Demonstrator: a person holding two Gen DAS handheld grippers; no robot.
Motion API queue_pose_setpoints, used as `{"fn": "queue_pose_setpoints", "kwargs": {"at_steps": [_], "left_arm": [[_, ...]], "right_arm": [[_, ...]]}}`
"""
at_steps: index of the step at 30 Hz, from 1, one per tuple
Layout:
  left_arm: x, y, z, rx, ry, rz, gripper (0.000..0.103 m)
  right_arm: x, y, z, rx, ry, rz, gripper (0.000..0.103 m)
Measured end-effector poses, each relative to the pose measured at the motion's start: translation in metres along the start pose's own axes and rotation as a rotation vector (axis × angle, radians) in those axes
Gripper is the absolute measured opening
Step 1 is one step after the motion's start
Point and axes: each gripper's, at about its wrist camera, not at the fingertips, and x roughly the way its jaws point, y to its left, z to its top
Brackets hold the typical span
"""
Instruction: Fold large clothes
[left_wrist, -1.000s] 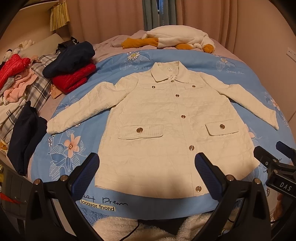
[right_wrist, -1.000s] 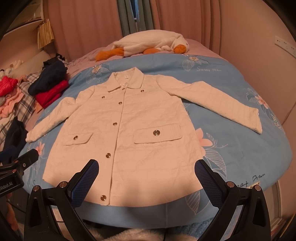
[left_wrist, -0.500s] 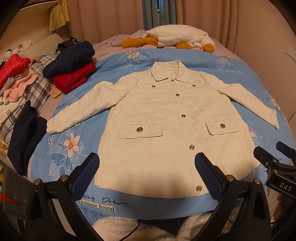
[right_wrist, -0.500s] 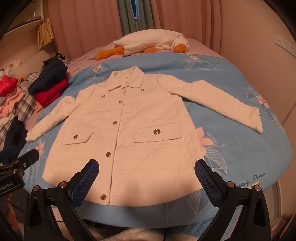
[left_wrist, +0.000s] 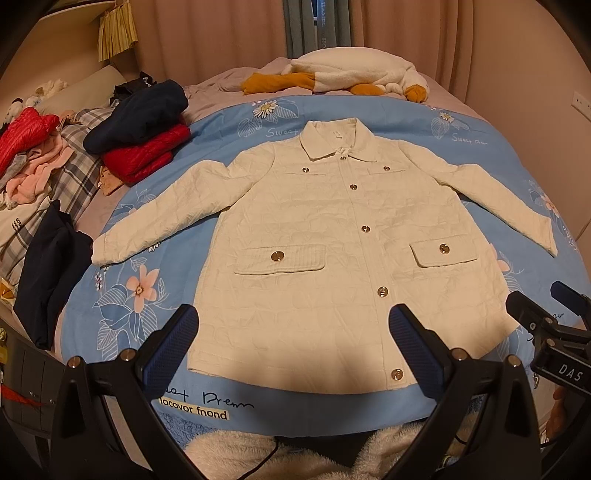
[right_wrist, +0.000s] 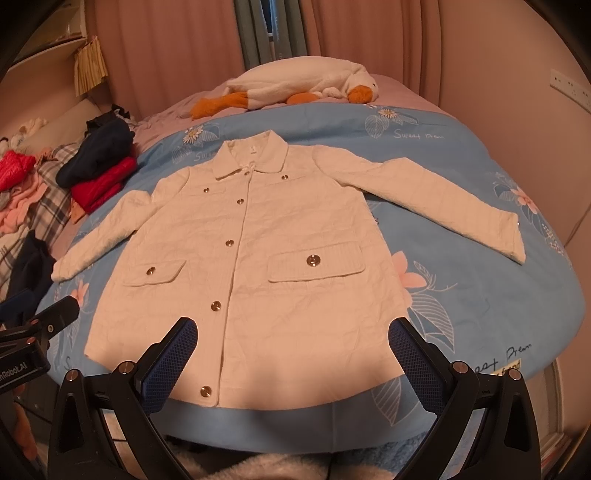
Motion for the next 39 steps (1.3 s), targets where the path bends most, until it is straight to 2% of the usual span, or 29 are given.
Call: {"fn": "queue_pose_setpoints", "kwargs": {"at_steps": [35, 39], "left_arm": [[0.0051, -0.0012, -0.0054, 0.005, 0.014, 0.001, 0.103], [0.0077, -0.0007, -0.0048, -0.006, 0.016, -0.017, 0.103]], "right_arm": [[0.0049, 0.0051, -0.0076, 0.000, 0.012, 0.003, 0.102], [0.0042, 0.0021, -0.0083, 0.026, -0.005, 0.030, 0.102]]}}
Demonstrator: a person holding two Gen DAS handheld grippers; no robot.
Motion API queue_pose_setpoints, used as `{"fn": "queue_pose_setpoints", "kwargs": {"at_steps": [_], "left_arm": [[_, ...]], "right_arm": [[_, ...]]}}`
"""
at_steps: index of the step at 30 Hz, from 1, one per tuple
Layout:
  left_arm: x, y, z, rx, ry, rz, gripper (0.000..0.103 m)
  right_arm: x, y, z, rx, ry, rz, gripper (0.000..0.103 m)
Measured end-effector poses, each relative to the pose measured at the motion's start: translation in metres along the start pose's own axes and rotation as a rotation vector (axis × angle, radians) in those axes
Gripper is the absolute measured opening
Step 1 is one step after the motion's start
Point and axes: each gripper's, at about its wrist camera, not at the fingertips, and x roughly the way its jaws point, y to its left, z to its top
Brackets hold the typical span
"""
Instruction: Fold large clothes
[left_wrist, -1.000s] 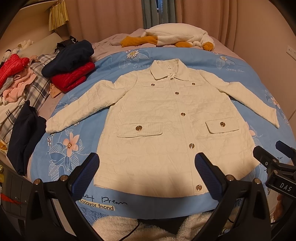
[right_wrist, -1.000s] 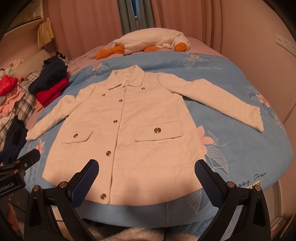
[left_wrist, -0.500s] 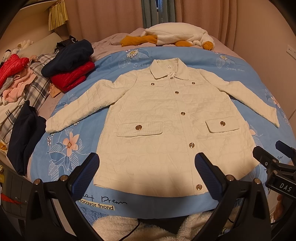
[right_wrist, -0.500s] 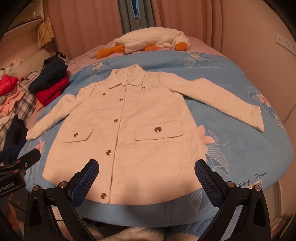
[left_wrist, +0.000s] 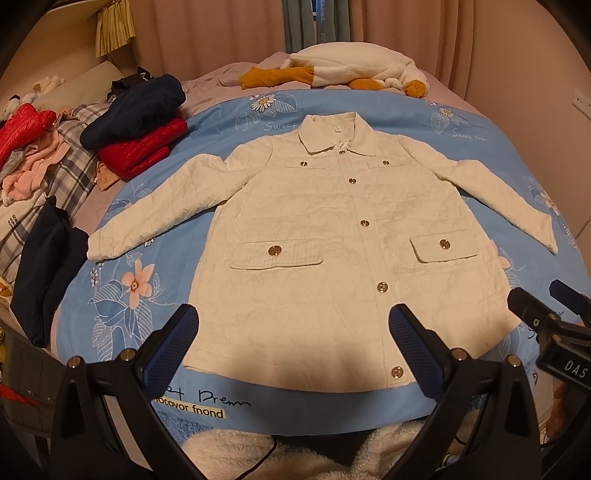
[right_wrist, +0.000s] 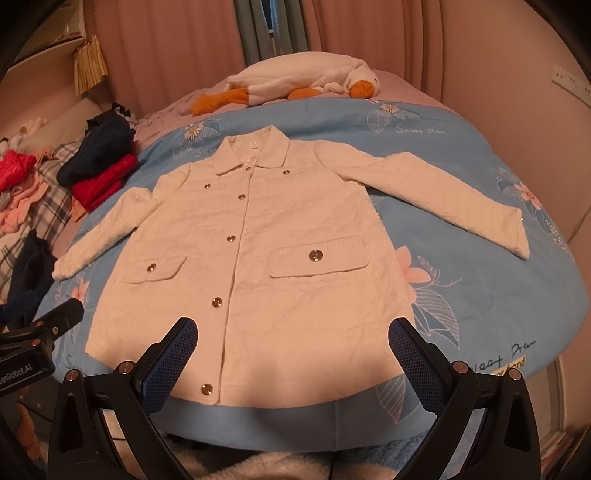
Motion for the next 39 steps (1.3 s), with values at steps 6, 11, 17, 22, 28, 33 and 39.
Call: {"fn": "queue_pose_setpoints", "kwargs": {"at_steps": [6, 11, 17, 22, 28, 33, 39], "left_arm": [[0.007, 0.015, 0.003, -0.099, -0.045, -0.217, 0.103], [0.030, 0.006, 0.008, -0.096, -0.052, -0.316, 0.103], [0.075, -0.006, 0.015, -0.154, 0.060, -0.478, 0.103], [0.093, -0.012, 0.031, -0.151, 0.083, -0.424, 0.103], [0.108, -0.004, 0.045, -0.147, 0.095, -0.368, 0.103], [0.112, -0.005, 0.056, -0.137, 0.093, -0.339, 0.103], [0.109, -0.004, 0.064, -0.132, 0.076, -0.311, 0.103]], "right_arm": [[0.005, -0.050, 0.006, 0.186, -0.081, 0.272, 0.102], [0.041, -0.124, 0.001, 0.435, -0.078, 0.345, 0.102], [0.072, -0.207, -0.002, 0.616, -0.126, 0.177, 0.102], [0.101, -0.274, 0.008, 0.825, -0.183, 0.157, 0.102], [0.124, -0.313, 0.021, 0.969, -0.264, 0.108, 0.102], [0.128, -0.328, 0.030, 0.994, -0.328, 0.061, 0.102], [0.132, -0.348, 0.032, 1.032, -0.360, -0.022, 0.059]]}}
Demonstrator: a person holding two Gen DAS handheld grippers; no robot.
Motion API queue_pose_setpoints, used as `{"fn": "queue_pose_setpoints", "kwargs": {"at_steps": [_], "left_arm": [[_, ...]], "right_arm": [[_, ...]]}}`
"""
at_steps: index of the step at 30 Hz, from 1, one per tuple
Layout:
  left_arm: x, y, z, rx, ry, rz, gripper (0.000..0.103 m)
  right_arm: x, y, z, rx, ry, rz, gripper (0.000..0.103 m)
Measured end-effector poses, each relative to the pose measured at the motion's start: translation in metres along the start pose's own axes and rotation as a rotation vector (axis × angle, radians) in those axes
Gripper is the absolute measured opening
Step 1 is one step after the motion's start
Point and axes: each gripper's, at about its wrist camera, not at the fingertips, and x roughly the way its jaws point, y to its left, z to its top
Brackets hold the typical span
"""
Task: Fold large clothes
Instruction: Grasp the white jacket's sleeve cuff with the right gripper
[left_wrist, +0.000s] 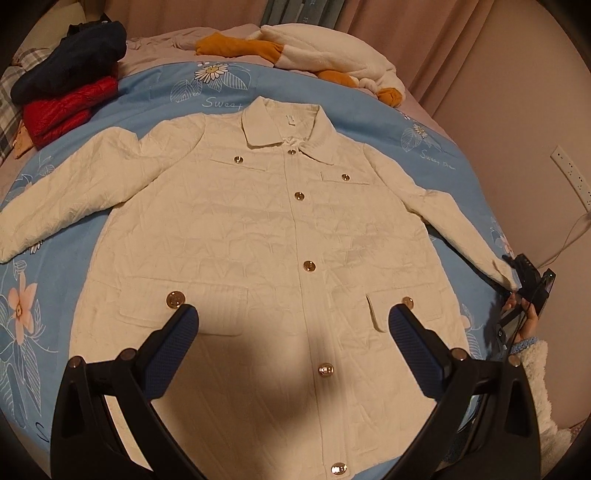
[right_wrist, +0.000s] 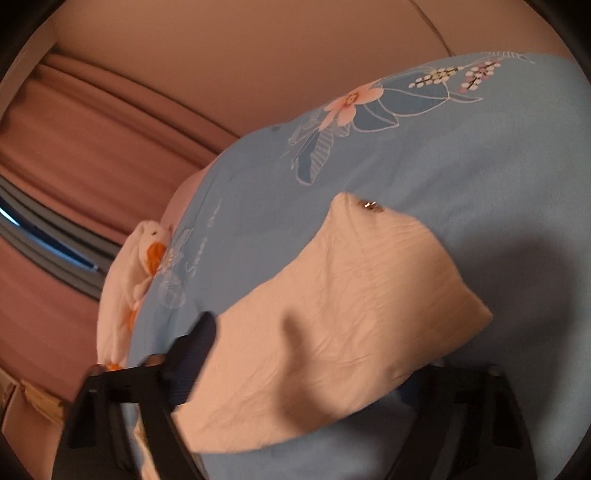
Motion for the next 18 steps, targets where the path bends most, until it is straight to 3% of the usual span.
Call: {"fn": "queue_pose_setpoints", "kwargs": {"at_steps": [3, 6, 9, 14, 18], "left_arm": [[0.001, 0.001, 0.000, 0.003, 0.001, 0.009, 0.103], [0.004, 0.002, -0.001, 0.005, 0.014, 0.009, 0.103], [0.004, 0.005, -0.001, -0.004, 0.019, -0.005, 0.103], [0.001, 0.023, 0.002, -0.043, -0.003, -0.028, 0.103], [0.001, 0.040, 0.007, -0.047, -0.010, 0.030, 0.103]], "right_arm": [[-0.003, -0.009, 0.004, -0.001, -0.005, -0.029, 0.028], [-0.007, -0.004, 0.006, -0.046, -0.008, -0.021, 0.012], [-0.023, 0.015, 0.007, -0.131, -0.028, 0.011, 0.009], [-0.055, 0.081, 0.010, -0.332, -0.064, 0.087, 0.008], [-0.072, 0.149, -0.003, -0.496, -0.055, 0.137, 0.008]]}}
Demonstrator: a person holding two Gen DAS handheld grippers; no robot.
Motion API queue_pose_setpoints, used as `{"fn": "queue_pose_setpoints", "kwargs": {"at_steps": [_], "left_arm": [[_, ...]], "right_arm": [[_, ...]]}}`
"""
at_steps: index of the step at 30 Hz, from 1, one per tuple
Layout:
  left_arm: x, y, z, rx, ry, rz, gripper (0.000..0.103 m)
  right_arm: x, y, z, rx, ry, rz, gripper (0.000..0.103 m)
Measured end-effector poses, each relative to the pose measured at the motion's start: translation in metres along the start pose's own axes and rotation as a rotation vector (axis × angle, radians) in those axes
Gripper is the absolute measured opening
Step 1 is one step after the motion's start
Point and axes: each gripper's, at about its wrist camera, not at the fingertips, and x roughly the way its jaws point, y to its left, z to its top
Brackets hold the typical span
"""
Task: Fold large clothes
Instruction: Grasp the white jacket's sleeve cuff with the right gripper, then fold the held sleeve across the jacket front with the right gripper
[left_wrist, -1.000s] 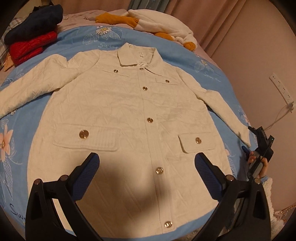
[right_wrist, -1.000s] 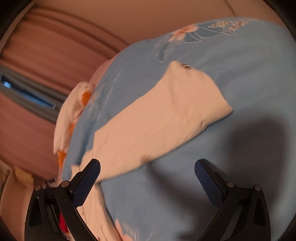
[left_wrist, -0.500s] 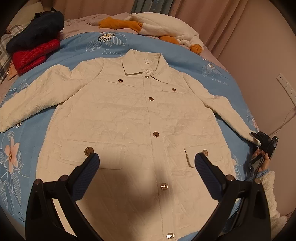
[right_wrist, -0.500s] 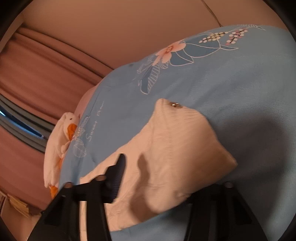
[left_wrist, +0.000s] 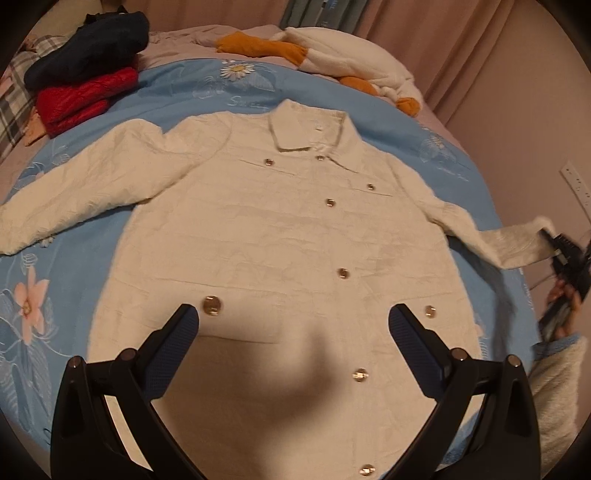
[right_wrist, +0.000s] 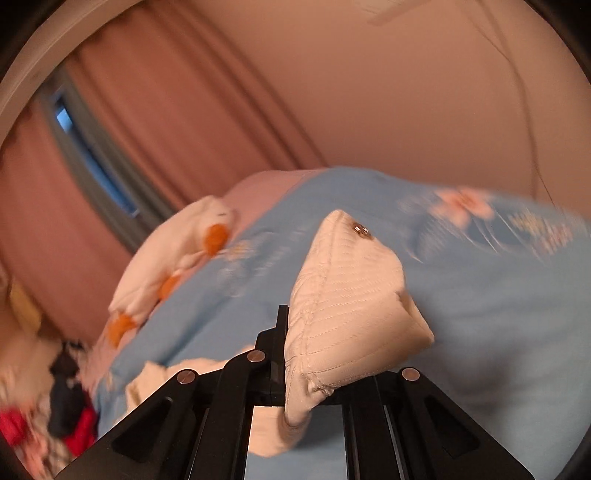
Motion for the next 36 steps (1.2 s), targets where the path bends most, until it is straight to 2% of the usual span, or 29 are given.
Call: {"fn": "queue_pose_setpoints", "kwargs": {"at_steps": [6, 10, 14, 19, 23, 28, 29, 30, 31, 32, 33, 34, 36], "left_arm": [[-0.010, 0.044, 0.009, -0.078, -0.033, -0.006, 0.103], [-0.020, 0.074, 0.006, -0.129, -0.059, 0.016, 0.103], [-0.025, 0.102, 0.002, -0.184, -0.068, 0.018, 0.103], [-0.028, 0.129, 0.003, -0.242, -0.082, 0.026, 0.103], [-0.028, 0.144, 0.002, -0.271, -0.088, 0.034, 0.103], [-0.022, 0.152, 0.008, -0.288, -0.089, 0.044, 0.103], [-0.020, 0.153, 0.012, -0.292, -0.090, 0.039, 0.103], [-0.018, 0.153, 0.014, -0.294, -0.091, 0.032, 0.103], [-0.017, 0.151, 0.017, -0.295, -0.092, 0.026, 0.103], [-0.016, 0.148, 0.021, -0.292, -0.094, 0.018, 0.103], [-0.015, 0.144, 0.026, -0.284, -0.097, 0.006, 0.103], [-0.014, 0.140, 0.030, -0.279, -0.096, -0.005, 0.103], [-0.010, 0.132, 0.041, -0.275, -0.090, -0.031, 0.103]], "right_arm": [[0.014, 0.134, -0.006, -0.236, 0.047, 0.143, 0.008], [0.030, 0.216, -0.029, -0.370, 0.084, 0.233, 0.008], [0.051, 0.273, -0.062, -0.476, 0.138, 0.292, 0.008], [0.083, 0.330, -0.125, -0.655, 0.231, 0.308, 0.008], [0.109, 0.363, -0.203, -0.845, 0.339, 0.261, 0.008], [0.133, 0.367, -0.266, -0.972, 0.505, 0.256, 0.009], [0.140, 0.366, -0.279, -0.999, 0.564, 0.267, 0.011], [0.140, 0.366, -0.291, -1.013, 0.601, 0.265, 0.021], [0.142, 0.364, -0.295, -1.016, 0.630, 0.270, 0.039], [0.139, 0.362, -0.297, -1.014, 0.652, 0.301, 0.048], [0.134, 0.361, -0.294, -1.003, 0.661, 0.341, 0.062], [0.129, 0.359, -0.289, -0.992, 0.665, 0.379, 0.068], [0.114, 0.353, -0.268, -0.962, 0.667, 0.441, 0.068]]}}
